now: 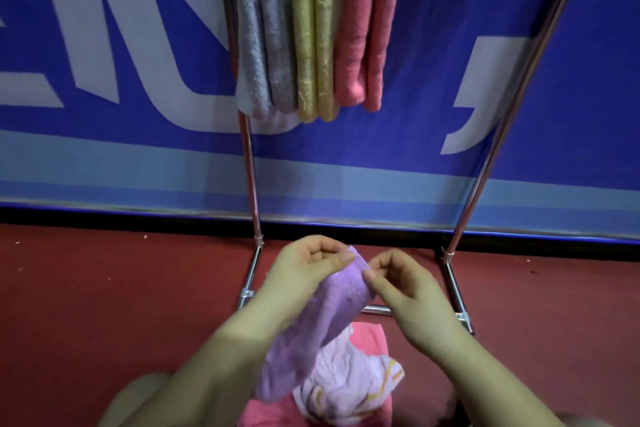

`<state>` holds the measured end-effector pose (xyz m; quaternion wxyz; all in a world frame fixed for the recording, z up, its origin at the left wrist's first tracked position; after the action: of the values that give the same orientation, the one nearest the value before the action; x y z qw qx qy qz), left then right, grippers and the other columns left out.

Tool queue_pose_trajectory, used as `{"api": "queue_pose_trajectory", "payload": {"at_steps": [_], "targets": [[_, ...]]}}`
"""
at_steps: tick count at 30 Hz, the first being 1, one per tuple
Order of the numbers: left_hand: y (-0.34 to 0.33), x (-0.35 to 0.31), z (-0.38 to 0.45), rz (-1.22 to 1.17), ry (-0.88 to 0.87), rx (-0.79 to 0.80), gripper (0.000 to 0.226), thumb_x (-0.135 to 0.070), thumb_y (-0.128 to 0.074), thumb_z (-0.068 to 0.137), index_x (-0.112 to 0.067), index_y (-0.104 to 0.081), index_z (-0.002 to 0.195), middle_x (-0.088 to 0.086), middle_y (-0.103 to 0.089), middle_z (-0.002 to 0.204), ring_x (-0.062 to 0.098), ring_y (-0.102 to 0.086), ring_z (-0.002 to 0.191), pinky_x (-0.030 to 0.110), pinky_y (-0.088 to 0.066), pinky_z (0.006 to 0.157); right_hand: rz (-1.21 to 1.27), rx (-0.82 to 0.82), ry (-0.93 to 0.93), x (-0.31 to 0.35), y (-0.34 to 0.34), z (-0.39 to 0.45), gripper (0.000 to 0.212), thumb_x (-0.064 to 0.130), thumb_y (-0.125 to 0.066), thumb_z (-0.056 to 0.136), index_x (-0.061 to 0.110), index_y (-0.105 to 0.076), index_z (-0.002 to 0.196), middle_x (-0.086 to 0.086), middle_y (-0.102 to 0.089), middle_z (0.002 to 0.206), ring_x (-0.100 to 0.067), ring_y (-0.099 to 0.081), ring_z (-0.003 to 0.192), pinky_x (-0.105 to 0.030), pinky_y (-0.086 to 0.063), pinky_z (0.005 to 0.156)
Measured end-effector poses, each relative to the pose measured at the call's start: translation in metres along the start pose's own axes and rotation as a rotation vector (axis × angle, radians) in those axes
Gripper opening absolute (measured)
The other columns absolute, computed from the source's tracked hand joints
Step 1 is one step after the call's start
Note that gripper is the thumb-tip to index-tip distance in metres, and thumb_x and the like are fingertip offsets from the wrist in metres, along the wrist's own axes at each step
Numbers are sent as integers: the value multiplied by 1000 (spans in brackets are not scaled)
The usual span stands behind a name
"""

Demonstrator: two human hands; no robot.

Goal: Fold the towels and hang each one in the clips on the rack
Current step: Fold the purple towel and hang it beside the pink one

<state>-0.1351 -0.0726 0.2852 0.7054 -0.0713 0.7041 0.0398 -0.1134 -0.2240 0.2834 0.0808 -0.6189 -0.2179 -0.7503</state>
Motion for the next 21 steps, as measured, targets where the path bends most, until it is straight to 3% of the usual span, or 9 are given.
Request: {"api": "queue_pose_trajectory", "payload": {"at_steps": [3, 7, 11, 16, 18, 21], "targets": [[1, 20, -5, -58, 83, -18, 8, -7, -64, 82, -12, -68, 77, -3, -72, 73, 8, -62, 75, 17, -48, 74, -17, 14, -56, -14, -3, -3, 16, 8, -59, 89, 16, -56, 75, 4, -57, 67, -14, -50, 65, -28, -44, 64], [-3, 35, -6, -76, 185, 42, 8, -10, -60, 86, -11, -68, 86, 8, -69, 87, 18, -61, 86, 34, -47, 87, 79, -34, -43, -10, 7, -3, 17, 3, -54, 90, 12, -53, 76, 2, -55, 66, -8, -50, 63, -16, -42, 63], [-12, 44, -6, -42, 181, 109, 5, -5, -59, 87, -9, -63, 86, -4, -70, 72, 6, -61, 70, 21, -50, 73, 112, -40, -29, -5, 17, -3, 15, 2, -53, 91, 9, -54, 78, 6, -59, 65, 0, -54, 60, -9, -43, 62], [-13, 36, 9, 0, 61, 106, 19, 1, -57, 87, -17, -62, 80, -13, -68, 63, -4, -60, 64, 10, -47, 66, -19, 35, -89, -14, 20, 3, 9, 12, -56, 91, 19, -61, 95, -10, -69, 85, -8, -62, 74, -16, -51, 73], [-14, 36, 13, 13, 42, 132, 20, -1, -59, 86, -19, -64, 79, -12, -69, 66, -1, -62, 67, 12, -48, 70, -81, 60, -89, -17, 20, 7, 13, 13, -58, 90, 24, -62, 96, -6, -70, 88, -7, -63, 77, -16, -50, 73], [-12, 39, 19, 69, 15, 150, 9, -14, -66, 79, -23, -66, 75, -7, -67, 71, 7, -60, 72, 20, -48, 74, -166, 36, -44, -17, 21, 14, 9, 11, -61, 88, 18, -61, 82, 2, -66, 76, -2, -57, 68, -12, -46, 66]]}}
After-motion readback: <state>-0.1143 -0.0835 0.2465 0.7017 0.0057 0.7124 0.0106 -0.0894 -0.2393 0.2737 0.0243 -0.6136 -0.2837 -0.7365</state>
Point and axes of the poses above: each hand's wrist, its own z-axis towards the middle knuckle, its own y-axis out of the back of the hand, x = y × z, the point moved 4 cm from there along z, towards the middle knuckle
